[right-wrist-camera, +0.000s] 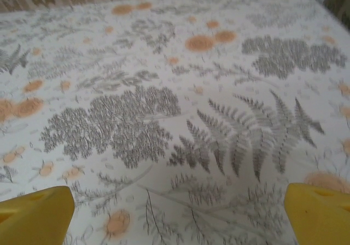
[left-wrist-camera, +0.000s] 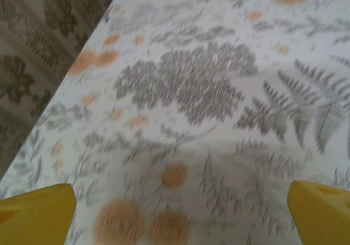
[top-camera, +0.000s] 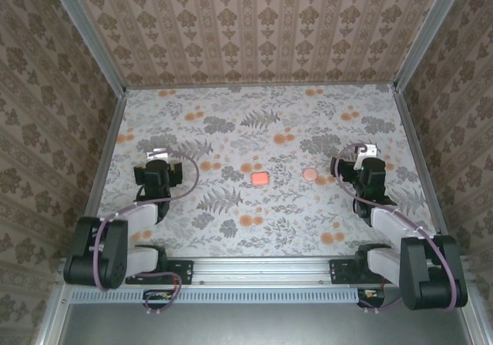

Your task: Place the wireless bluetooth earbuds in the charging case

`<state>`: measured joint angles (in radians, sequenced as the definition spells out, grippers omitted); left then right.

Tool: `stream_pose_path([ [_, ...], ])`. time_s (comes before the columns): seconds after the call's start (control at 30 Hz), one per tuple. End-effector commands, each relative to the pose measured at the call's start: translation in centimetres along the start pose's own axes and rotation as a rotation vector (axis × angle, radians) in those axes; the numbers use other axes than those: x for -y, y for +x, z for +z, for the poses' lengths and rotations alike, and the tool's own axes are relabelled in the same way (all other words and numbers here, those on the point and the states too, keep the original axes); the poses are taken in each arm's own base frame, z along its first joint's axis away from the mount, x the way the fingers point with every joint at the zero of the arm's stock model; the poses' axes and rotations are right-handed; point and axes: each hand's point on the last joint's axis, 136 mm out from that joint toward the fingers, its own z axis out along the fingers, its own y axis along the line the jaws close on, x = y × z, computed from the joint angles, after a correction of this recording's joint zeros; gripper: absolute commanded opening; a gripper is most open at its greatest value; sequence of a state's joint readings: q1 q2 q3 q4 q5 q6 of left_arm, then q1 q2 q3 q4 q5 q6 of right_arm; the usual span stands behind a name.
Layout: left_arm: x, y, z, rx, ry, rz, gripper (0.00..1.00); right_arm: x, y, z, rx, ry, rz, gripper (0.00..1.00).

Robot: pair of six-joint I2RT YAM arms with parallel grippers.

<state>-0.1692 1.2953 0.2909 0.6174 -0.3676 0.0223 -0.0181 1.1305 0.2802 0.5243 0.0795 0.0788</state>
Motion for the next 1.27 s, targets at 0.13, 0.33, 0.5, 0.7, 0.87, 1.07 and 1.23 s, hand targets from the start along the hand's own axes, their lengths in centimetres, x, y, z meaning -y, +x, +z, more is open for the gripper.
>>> stream_pose_path([
  [0.13,-0.6,-3.0,3.1,0.169,0.037,-0.083,1.00,-1.2,-3.4,3.5,0.068,-0.072,-0.023,1.00],
  [0.33,-1.2,-2.9,4.2,0.116,0.034,-0.111,1.00,-3.2,-1.0,5.6,0.058,-0.144,-0.061,1.00],
  [0.5,-1.0,-2.8,4.2,0.114,0.045,-0.106,1.00,-2.9,-1.2,5.9,0.059,-0.128,-0.048,1.00],
  [0.7,-0.6,-3.0,4.2,0.111,0.055,-0.089,1.00,-2.9,-1.0,5.9,0.050,-0.127,-0.048,1.00],
  [0.87,-0.5,-3.0,4.3,0.111,0.061,-0.085,1.00,-2.9,-1.0,5.9,0.051,-0.127,-0.048,1.00],
  [1.07,-0.1,-3.0,4.4,0.106,0.085,-0.076,1.00,-2.9,-1.0,5.9,0.052,-0.126,-0.049,1.00],
  [1.23,-0.1,-3.1,4.4,0.109,0.097,-0.078,1.00,-2.9,-1.1,5.9,0.052,-0.126,-0.048,1.00],
])
